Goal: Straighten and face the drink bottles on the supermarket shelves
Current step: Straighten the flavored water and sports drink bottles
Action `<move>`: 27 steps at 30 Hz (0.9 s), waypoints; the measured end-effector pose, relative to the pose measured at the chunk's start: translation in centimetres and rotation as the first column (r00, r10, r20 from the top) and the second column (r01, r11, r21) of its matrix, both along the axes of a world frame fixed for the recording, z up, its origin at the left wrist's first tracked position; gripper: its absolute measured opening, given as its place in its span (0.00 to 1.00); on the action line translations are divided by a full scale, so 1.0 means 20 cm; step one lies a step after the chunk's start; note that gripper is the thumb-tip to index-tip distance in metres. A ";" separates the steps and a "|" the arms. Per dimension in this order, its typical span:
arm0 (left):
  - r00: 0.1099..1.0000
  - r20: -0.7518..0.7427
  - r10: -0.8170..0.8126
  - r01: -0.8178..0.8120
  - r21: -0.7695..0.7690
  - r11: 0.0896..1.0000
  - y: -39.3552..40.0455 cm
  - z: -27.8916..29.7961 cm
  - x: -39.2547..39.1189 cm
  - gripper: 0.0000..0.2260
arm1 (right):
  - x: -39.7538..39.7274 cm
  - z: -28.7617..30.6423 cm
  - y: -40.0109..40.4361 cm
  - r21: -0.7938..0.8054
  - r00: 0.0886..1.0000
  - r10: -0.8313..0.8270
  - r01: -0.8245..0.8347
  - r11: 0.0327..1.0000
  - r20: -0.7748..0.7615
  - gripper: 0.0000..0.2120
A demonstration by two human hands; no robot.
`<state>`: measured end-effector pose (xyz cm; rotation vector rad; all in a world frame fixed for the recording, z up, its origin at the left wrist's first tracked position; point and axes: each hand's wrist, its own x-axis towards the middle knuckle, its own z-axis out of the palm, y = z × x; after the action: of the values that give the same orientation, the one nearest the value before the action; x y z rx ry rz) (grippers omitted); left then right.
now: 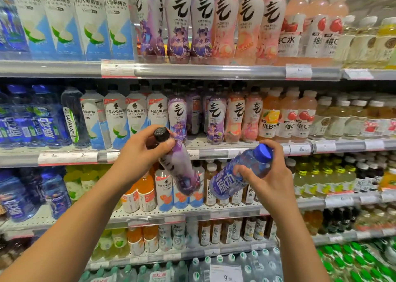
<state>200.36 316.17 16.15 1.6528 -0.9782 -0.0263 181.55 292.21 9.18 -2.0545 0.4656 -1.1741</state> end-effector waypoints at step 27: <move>0.672 0.620 0.404 -0.649 0.232 0.725 -0.95 0.42 0.35 0.23 | -0.15 -0.27 -0.42 0.080 0.988 0.096 -0.087 0.993 -0.121 0.37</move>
<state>207.40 297.15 24.48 2.4084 -0.8651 0.7149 178.51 283.86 3.74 -2.0694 0.4620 -0.9644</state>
